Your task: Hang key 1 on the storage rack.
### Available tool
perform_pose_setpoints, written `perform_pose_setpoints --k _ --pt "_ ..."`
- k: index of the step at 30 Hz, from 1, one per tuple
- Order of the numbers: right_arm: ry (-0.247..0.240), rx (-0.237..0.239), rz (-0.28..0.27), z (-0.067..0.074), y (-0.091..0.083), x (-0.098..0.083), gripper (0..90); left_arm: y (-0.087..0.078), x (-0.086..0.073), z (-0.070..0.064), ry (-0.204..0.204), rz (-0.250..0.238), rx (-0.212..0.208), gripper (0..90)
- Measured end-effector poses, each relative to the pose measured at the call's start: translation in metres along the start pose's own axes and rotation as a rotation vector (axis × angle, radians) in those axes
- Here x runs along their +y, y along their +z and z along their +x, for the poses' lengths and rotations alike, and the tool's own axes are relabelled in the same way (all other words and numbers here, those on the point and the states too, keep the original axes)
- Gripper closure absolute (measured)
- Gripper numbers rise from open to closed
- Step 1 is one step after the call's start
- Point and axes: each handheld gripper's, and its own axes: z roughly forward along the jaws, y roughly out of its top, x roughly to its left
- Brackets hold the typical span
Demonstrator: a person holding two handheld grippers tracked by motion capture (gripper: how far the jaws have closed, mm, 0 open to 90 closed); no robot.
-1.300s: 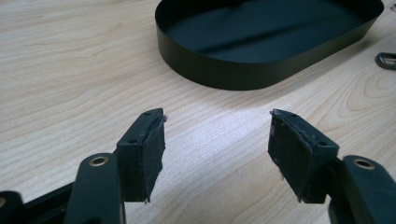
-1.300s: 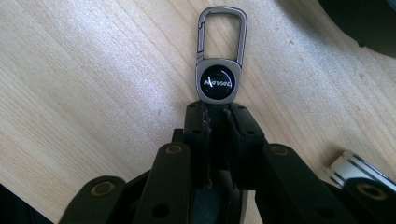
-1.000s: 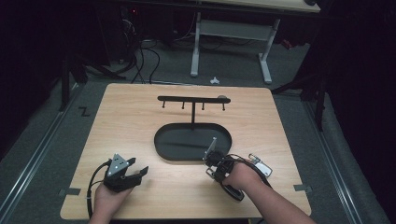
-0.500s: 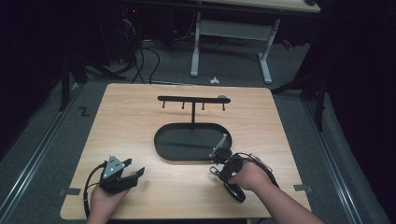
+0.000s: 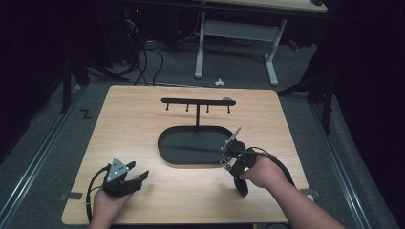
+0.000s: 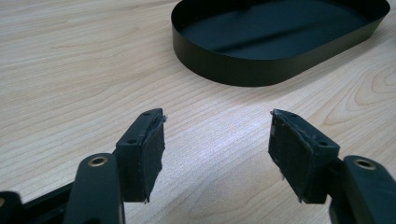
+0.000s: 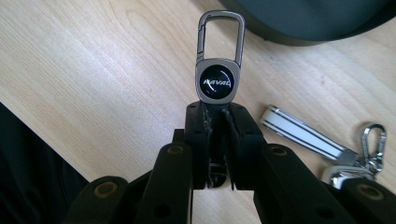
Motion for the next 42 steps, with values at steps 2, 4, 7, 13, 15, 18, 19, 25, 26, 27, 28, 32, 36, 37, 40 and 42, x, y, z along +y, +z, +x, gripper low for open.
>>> perform_pose_setpoints --k 2,4,7,13,15,18,19,25,26,27,28,32,36,37,40,42 --pt "-0.024 -0.004 -0.007 -0.002 -0.005 0.002 80.3 0.000 0.001 0.000 0.001 -0.003 -0.001 36.6" --pt "-0.010 0.000 -0.016 -0.002 -0.010 0.004 80.3 0.001 0.001 0.000 0.001 -0.006 -0.002 36.7" --pt "-0.017 -0.010 -0.031 -0.004 -0.017 0.007 80.3 0.001 0.001 0.000 0.000 -0.006 -0.002 36.7" --pt "-0.017 -0.008 -0.056 -0.003 -0.030 0.014 80.3 0.001 0.001 0.000 0.002 -0.007 0.003 37.1" --pt "-0.020 -0.008 -0.061 -0.004 -0.034 0.017 80.3 0.000 0.001 0.000 0.002 -0.007 0.005 37.1" --pt "-0.018 -0.006 -0.067 -0.003 -0.037 0.020 80.3 0.000 0.001 0.000 0.003 -0.006 0.005 37.2" --pt "-0.017 -0.006 -0.067 -0.004 -0.039 0.021 80.3 0.000 0.001 0.000 0.003 -0.006 0.005 37.2" --pt "-0.010 -0.006 -0.100 -0.005 -0.051 0.030 80.3 0.000 0.002 0.001 0.005 -0.004 0.006 37.3" --pt "-0.011 -0.005 -0.104 -0.005 -0.053 0.032 80.3 0.000 0.001 0.001 0.005 -0.004 0.006 37.3" --pt "-0.014 -0.005 -0.109 -0.005 -0.055 0.034 80.3 0.000 0.001 0.001 0.006 -0.003 0.007 37.3" --pt "-0.015 -0.011 -0.113 -0.005 -0.057 0.036 80.3 0.000 0.001 0.001 0.006 -0.003 0.007 37.3" --pt "-0.022 -0.021 -0.117 -0.006 -0.063 0.043 80.3 -0.001 0.000 0.002 0.004 0.009 -0.002 37.3" --pt "-0.012 -0.033 -0.122 -0.007 -0.065 0.050 80.3 -0.003 -0.001 0.003 0.008 0.006 0.011 37.5" --pt "-0.014 -0.034 -0.127 -0.008 -0.066 0.052 80.3 -0.005 -0.001 0.003 0.006 0.001 0.012 37.5" --pt "-0.005 -0.034 -0.135 -0.010 -0.068 0.057 80.3 -0.008 -0.002 0.005 0.004 -0.004 0.017 37.6" --pt "-0.014 -0.038 -0.142 -0.011 -0.070 0.061 80.3 -0.009 -0.003 0.005 0.002 -0.009 0.020 37.6"
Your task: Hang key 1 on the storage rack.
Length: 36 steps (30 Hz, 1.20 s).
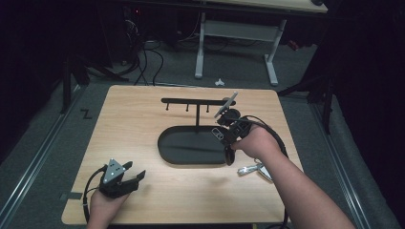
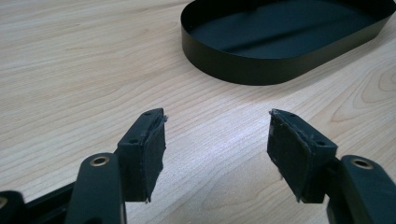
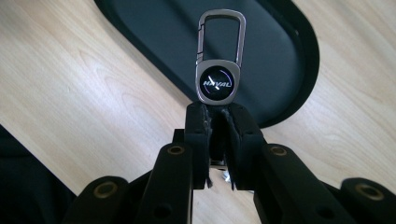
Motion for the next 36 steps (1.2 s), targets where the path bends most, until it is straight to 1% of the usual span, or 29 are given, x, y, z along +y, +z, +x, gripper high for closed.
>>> perform_pose_setpoints --k 1,2,3,4,5,7,9,10,11,13,15,16,17,18,19,20,23,25,26,27,28,29,31,32,35,36 --pt "0.005 -0.002 -0.002 0.000 -0.001 0.002 80.3 -0.001 0.000 0.000 0.001 0.000 0.000 37.6" --pt "0.021 -0.001 -0.002 0.000 -0.002 0.004 80.3 -0.001 -0.001 0.000 0.001 -0.002 0.000 37.4" --pt "0.002 -0.004 -0.012 -0.003 -0.002 0.006 80.3 -0.001 -0.001 0.000 0.004 -0.003 0.003 37.1" --pt "0.004 -0.006 -0.016 -0.003 -0.004 0.008 80.3 -0.002 -0.002 0.000 0.008 -0.005 0.003 37.1" --pt "0.019 -0.012 -0.018 -0.003 -0.005 0.010 80.3 -0.002 -0.002 0.000 0.009 -0.006 0.004 36.9" --pt "0.008 -0.025 -0.024 -0.005 -0.007 0.014 80.3 -0.003 -0.002 0.000 0.011 -0.009 0.004 36.5" --pt "0.020 -0.026 -0.030 -0.005 -0.009 0.019 80.3 -0.003 -0.002 0.000 0.013 -0.012 0.003 36.5" --pt "0.008 -0.027 -0.038 -0.006 -0.010 0.022 80.3 -0.003 -0.002 0.000 0.014 -0.012 0.002 36.5" --pt "0.025 -0.026 -0.040 -0.006 -0.011 0.024 80.3 -0.003 -0.002 0.001 0.014 -0.012 0.001 36.4" --pt "0.020 -0.028 -0.048 -0.006 -0.012 0.029 80.3 -0.003 -0.002 0.001 0.018 -0.004 -0.004 36.3" --pt "0.004 -0.035 -0.058 -0.006 -0.013 0.035 80.3 -0.002 -0.002 0.000 0.021 -0.003 -0.002 36.2" --pt "0.005 -0.037 -0.059 -0.006 -0.013 0.037 80.3 -0.002 -0.002 0.000 0.022 -0.002 -0.003 36.2" --pt "0.020 -0.038 -0.056 -0.005 -0.013 0.039 80.3 -0.002 -0.002 0.000 0.022 -0.002 -0.003 36.2" --pt "0.006 -0.042 -0.060 -0.006 -0.013 0.041 80.3 -0.002 -0.002 0.000 0.023 -0.003 -0.003 36.2" --pt "0.022 -0.044 -0.058 -0.005 -0.013 0.043 80.3 -0.002 -0.002 0.000 0.024 -0.002 -0.004 36.2" --pt "0.010 -0.047 -0.063 -0.006 -0.013 0.045 80.3 -0.002 -0.002 0.000 0.024 -0.003 -0.004 36.2" --pt "0.024 -0.055 -0.069 -0.007 -0.014 0.050 80.3 -0.002 -0.002 0.001 0.024 -0.003 -0.005 36.2" --pt "0.016 -0.060 -0.070 -0.009 -0.014 0.052 80.3 -0.002 -0.002 0.000 0.025 -0.003 -0.005 36.2" --pt "0.031 -0.061 -0.065 -0.008 -0.014 0.053 80.3 -0.002 -0.002 0.000 0.026 -0.003 -0.005 36.2" --pt "0.019 -0.061 -0.069 -0.009 -0.013 0.054 80.3 -0.002 -0.002 0.000 0.027 -0.003 -0.006 36.2" --pt "0.023 -0.062 -0.069 -0.008 -0.013 0.055 80.3 -0.002 -0.002 0.000 0.027 -0.002 -0.006 36.2" --pt "0.011 -0.067 -0.071 -0.009 -0.012 0.056 80.2 -0.002 -0.002 0.000 0.028 -0.004 -0.005 36.2" --pt "0.024 -0.070 -0.062 -0.008 -0.010 0.057 80.3 -0.002 -0.002 0.000 0.029 -0.003 -0.003 36.2" --pt "0.017 -0.073 -0.060 -0.008 -0.009 0.058 80.3 -0.002 -0.002 0.000 0.030 -0.003 -0.003 36.3" --pt "0.032 -0.086 -0.058 -0.009 -0.007 0.059 80.3 -0.002 -0.002 0.000 0.031 -0.002 -0.004 36.3" --pt "0.019 -0.092 -0.060 -0.011 -0.006 0.059 80.2 -0.001 -0.002 -0.001 0.032 0.000 -0.005 36.3"
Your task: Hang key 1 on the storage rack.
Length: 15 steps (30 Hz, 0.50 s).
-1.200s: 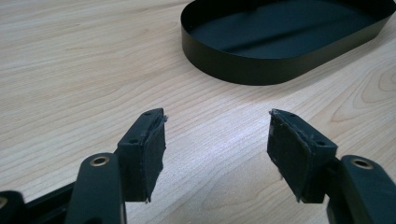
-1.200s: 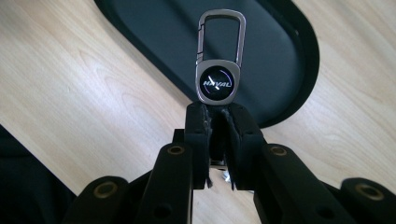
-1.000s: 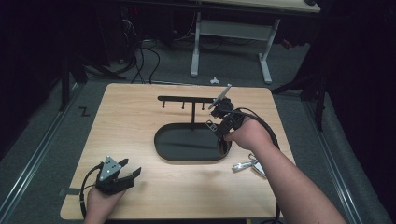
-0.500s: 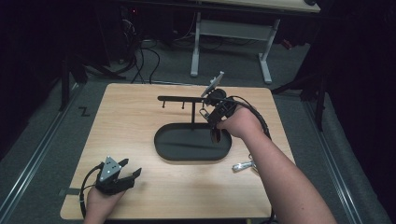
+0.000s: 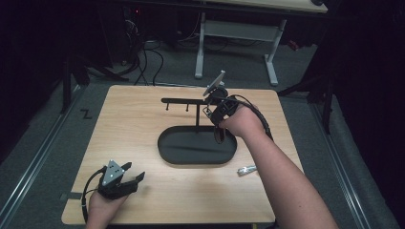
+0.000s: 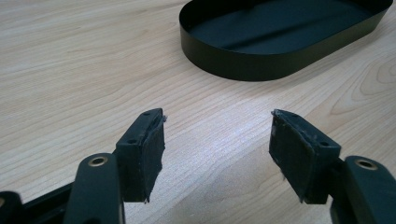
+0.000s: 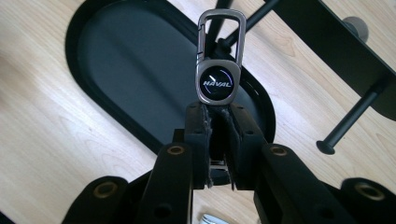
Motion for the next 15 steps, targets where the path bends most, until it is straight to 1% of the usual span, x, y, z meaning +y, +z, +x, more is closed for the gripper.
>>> perform_pose_setpoints --k 3,5,6,7,8,9,10,12,13,14,15 --pt "0.022 -0.008 0.006 -0.001 0.004 0.000 80.2 0.000 0.000 0.000 0.002 0.003 0.001 36.3" --pt "0.026 -0.006 -0.002 -0.003 0.008 0.000 80.1 0.000 0.000 -0.001 0.003 -0.001 0.003 36.4" --pt "0.035 -0.007 0.001 -0.003 0.010 0.000 80.1 0.000 0.000 -0.001 0.004 -0.002 0.003 36.4" --pt "0.032 -0.008 0.001 -0.004 0.013 0.001 80.0 0.000 0.000 -0.001 0.003 -0.002 0.003 36.4" --pt "0.044 -0.010 0.004 -0.003 0.015 0.001 80.0 0.000 0.000 -0.001 0.003 -0.002 0.003 36.4" --pt "0.032 -0.010 -0.001 -0.004 0.017 0.001 79.9 0.000 0.000 -0.001 0.004 0.000 0.004 36.4" --pt "0.046 -0.011 0.000 -0.003 0.019 0.002 79.9 0.000 0.000 0.000 0.005 0.001 0.004 36.5" --pt "0.033 -0.016 -0.001 -0.005 0.021 0.002 79.8 0.000 0.000 0.000 0.003 0.001 0.003 36.4" --pt "0.053 -0.019 0.002 -0.005 0.022 0.003 79.7 0.000 0.000 0.000 0.004 0.001 0.003 36.5" --pt "0.045 -0.021 -0.005 -0.006 0.023 0.003 79.6 0.001 0.000 0.000 0.005 0.003 0.002 36.4" --pt "0.048 -0.022 -0.008 -0.006 0.023 0.003 79.5 0.001 0.000 0.000 0.006 0.004 0.002 36.4"
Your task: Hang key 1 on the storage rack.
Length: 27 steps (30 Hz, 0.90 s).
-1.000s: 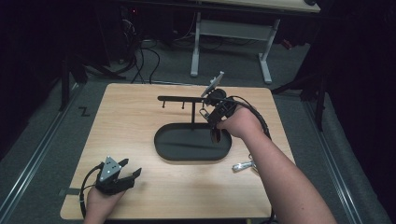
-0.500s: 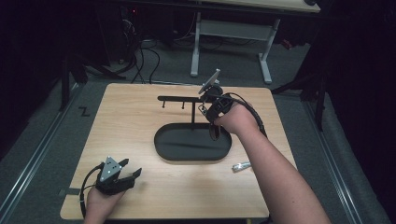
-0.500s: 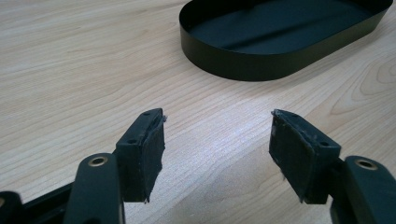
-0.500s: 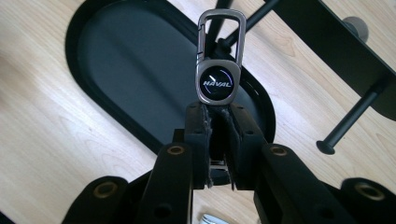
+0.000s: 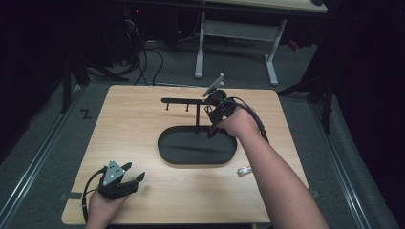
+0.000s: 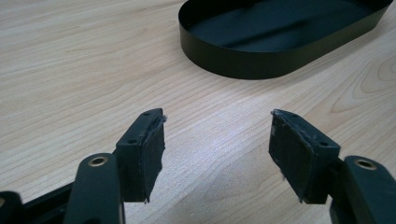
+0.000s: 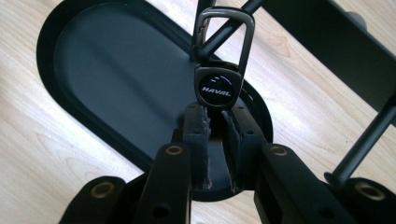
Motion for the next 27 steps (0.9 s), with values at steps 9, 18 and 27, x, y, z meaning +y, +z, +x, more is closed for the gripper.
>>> perform_pose_setpoints --k 9,18,27 --pt "0.005 -0.002 -0.018 -0.001 -0.001 -0.001 77.6 0.002 0.001 -0.001 0.008 0.003 -0.003 36.5" --pt "0.003 0.003 -0.027 -0.001 -0.011 -0.016 75.3 0.003 0.001 -0.002 0.011 0.009 -0.003 36.3" --pt "0.000 0.014 -0.013 -0.005 -0.015 -0.043 72.7 0.006 0.000 -0.002 0.015 0.015 -0.003 36.3"
